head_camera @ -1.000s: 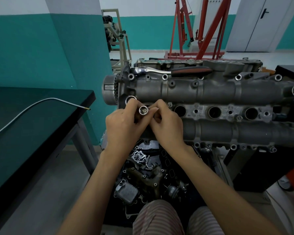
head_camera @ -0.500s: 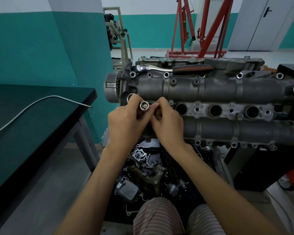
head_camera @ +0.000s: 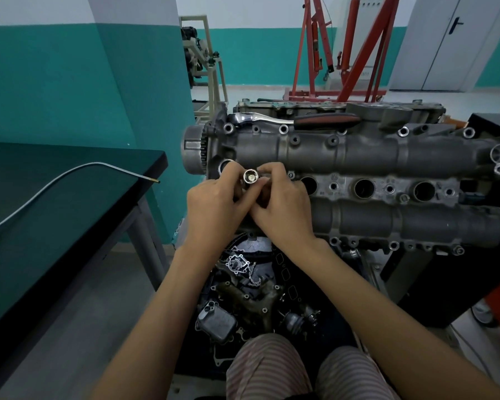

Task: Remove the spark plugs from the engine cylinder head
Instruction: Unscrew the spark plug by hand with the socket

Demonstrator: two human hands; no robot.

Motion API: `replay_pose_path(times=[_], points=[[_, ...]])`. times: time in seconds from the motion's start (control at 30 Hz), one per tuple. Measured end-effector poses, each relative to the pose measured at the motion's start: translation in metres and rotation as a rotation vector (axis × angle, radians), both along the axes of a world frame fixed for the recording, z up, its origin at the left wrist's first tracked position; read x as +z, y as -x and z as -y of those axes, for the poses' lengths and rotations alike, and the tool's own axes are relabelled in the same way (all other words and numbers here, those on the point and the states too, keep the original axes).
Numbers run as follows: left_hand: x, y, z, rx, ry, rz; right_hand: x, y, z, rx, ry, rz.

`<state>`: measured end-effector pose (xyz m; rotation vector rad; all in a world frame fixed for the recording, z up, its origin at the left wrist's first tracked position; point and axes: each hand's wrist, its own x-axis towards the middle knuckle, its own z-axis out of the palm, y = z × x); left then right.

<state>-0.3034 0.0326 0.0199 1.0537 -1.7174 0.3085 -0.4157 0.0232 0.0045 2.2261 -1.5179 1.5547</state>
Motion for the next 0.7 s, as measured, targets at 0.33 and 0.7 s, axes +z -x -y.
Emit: replay_pose_path(times=[0.33, 0.7], points=[[0.001, -0.001, -0.004, -0.039, -0.033, 0.015, -0.006, 0.002, 0.008, 0.199, -0.067, 0.120], [0.001, -0.006, -0.005, -0.029, -0.014, 0.137, -0.011, 0.003, 0.007, 0.241, -0.099, 0.252]])
